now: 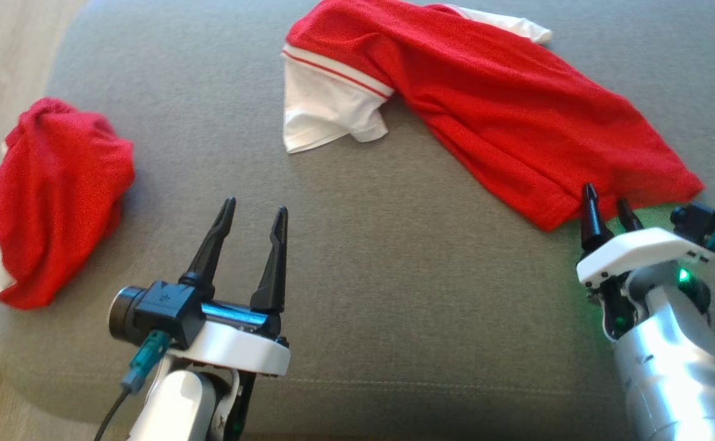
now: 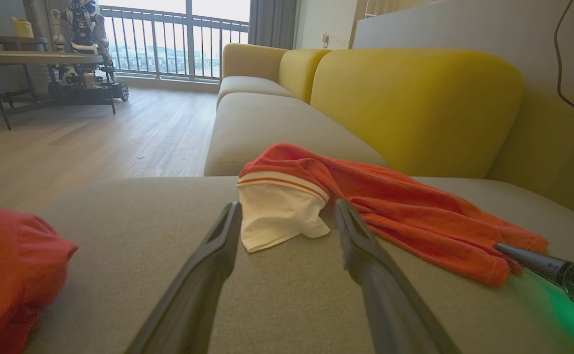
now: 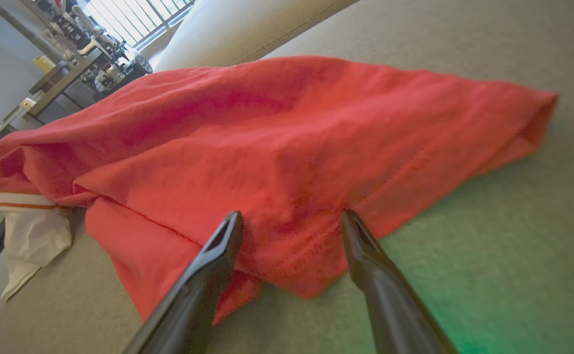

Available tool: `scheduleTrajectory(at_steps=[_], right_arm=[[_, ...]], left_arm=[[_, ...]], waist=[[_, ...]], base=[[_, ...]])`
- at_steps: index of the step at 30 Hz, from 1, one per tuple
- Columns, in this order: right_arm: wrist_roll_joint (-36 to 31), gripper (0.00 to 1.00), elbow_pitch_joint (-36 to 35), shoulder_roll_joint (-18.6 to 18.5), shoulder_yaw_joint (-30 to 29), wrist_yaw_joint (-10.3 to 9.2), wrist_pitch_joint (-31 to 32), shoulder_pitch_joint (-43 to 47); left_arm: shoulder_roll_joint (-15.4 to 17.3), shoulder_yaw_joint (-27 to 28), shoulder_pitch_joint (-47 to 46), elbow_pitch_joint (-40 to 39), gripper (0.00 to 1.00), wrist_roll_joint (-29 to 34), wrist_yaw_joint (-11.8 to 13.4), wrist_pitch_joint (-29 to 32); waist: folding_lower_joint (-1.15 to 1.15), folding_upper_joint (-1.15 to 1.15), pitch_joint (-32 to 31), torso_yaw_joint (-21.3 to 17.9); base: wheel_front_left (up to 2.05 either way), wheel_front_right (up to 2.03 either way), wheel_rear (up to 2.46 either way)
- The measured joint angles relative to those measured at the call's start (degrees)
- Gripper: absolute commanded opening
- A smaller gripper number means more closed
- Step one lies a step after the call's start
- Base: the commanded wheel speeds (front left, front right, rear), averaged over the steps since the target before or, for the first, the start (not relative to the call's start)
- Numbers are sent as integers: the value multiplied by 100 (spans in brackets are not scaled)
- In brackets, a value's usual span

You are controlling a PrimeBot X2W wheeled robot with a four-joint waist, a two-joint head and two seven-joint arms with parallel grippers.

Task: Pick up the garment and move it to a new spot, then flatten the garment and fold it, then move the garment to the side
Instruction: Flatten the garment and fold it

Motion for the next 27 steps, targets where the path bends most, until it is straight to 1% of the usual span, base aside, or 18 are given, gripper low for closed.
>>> scheduleTrajectory(at_steps=[1, 2, 3, 7, 11, 14, 16, 17, 18, 20, 23, 25, 27], right_arm=[[-163, 98, 53, 0, -42, 0, 1, -47], [-335, 46, 58, 1, -125, 0, 0, -99], [-456, 0, 57, 1, -213, 0, 0, -166], [-680, 0, -63, -5, -347, 0, 0, -438], [-948, 0, -402, -5, -471, 0, 0, -600], [-1348, 0, -577, -25, -461, 0, 0, -641], [-1627, 0, -552, -24, -456, 0, 0, -634], [-1766, 24, -546, -21, -500, 0, 0, -622], [-1979, 100, -593, -14, -573, 0, 0, -593], [-2360, 100, -773, -13, -801, 0, 0, -465], [-2551, 100, -820, -15, -1111, 0, 0, -265], [-2579, 100, -598, -31, -1154, 0, 0, -203], [-2627, 100, -190, -30, -1103, 0, 2, -205]], left_arm=[[-26, -2, 7, 12, 100, 31, -20, 0], [-53, -1, 20, 16, 100, 55, -54, 0], [-67, 7, 47, 16, 100, 86, -63, 0], [-148, 59, 171, 13, 100, 93, -98, 0], [-188, 68, 207, 3, 100, 186, -103, 0], [-200, 59, 207, 3, 100, 186, -147, 0], [-203, 58, 208, 4, 100, 186, -149, 0], [-203, 59, 208, 4, 100, 185, -147, 0], [-205, 64, 208, 3, 100, 185, -141, 0], [-207, 65, 209, -8, 100, 182, -109, 0], [-209, 80, 210, -32, 100, 129, -41, 0], [-211, 79, 210, -32, 100, 114, -42, 0], [-215, 77, 210, -32, 100, 114, -43, 0]], waist=[[0, 0, 12, 56], [0, 0, 23, 108], [0, 0, 33, 158], [0, 0, 71, 305], [0, 0, 137, 371], [0, 0, 165, 433], [0, 0, 172, 472], [0, 0, 174, 482], [0, 0, 175, 483], [0, 0, 183, 473], [0, 0, 194, 396], [0, 0, 193, 319], [0, 0, 190, 233]], base=[[0, 0, 0], [0, 0, 0], [0, 0, 0], [0, 0, 0], [0, 0, 0], [0, 0, 0], [0, 0, 0], [0, 0, 0], [0, 0, 0], [0, 0, 0], [0, 0, 0], [0, 0, 0], [0, 0, 0]])
